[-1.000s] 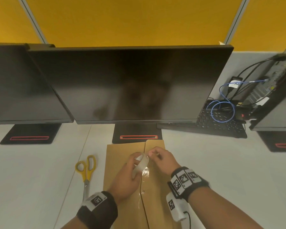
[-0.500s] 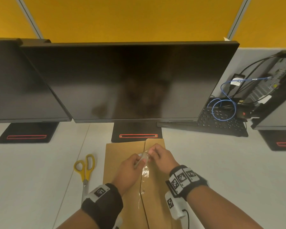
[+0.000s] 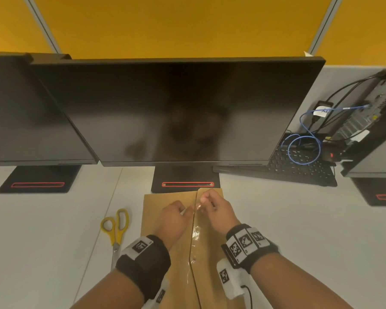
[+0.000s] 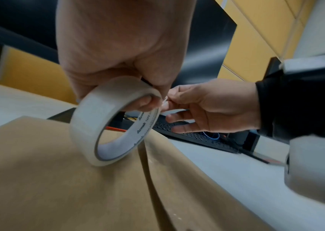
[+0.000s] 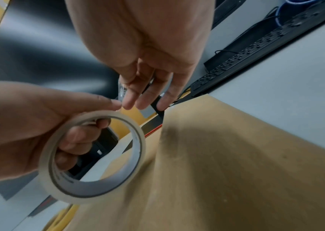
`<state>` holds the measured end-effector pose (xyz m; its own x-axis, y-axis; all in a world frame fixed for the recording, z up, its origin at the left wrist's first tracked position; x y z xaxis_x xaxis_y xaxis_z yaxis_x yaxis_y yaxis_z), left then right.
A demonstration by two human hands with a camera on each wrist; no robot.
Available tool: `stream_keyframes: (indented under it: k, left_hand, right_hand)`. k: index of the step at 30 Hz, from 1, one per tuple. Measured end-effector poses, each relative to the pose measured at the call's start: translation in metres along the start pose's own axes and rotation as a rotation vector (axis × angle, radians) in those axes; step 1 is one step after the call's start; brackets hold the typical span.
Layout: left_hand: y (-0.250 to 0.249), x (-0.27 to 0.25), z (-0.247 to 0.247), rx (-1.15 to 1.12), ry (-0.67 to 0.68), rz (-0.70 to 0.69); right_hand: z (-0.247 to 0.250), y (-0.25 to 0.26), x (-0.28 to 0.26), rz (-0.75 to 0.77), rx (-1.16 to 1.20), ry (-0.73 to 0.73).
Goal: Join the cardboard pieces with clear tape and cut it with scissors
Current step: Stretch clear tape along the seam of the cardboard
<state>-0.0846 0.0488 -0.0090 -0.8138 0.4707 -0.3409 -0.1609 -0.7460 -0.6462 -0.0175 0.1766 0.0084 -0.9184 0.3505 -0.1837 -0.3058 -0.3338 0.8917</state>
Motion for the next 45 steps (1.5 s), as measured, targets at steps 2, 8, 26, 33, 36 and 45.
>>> stream_keyframes:
  k: [2, 8, 26, 33, 36, 45]
  left_hand:
    - [-0.004, -0.001, -0.002, -0.109, 0.071, -0.023]
    - [-0.027, -0.019, -0.008, -0.319, 0.267, -0.147]
    - [0.002, -0.023, -0.008, -0.17, 0.202, -0.045]
    - [-0.02, -0.041, -0.003, -0.516, 0.278, -0.118]
    - [-0.02, -0.043, 0.002, -0.505, 0.22, -0.142]
    - [-0.012, -0.047, -0.017, -0.428, 0.429, -0.061]
  right_hand:
    - [0.01, -0.005, 0.003, -0.03, 0.003, -0.026]
    - [0.018, -0.007, 0.004, -0.021, 0.026, 0.096]
    - [0.022, 0.039, -0.012, 0.172, -0.073, -0.043]
    - [0.036, 0.025, -0.001, 0.055, -0.052, -0.062]
    - [0.038, 0.018, 0.002, 0.009, -0.034, -0.055]
    - [0.039, 0.018, -0.001, 0.053, -0.048, -0.085]
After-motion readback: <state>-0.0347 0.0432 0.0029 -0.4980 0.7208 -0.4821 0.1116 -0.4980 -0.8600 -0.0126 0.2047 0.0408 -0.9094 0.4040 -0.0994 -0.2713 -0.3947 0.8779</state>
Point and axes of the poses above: each hand's wrist, its own x-axis towards the middle knuckle, its own z-axis out of the back of the hand, y = z × x, the point moved 9 cm from there along x, towards the middle knuckle, and after that the axes turned 4 degrees about y, right-handed, at the moved point
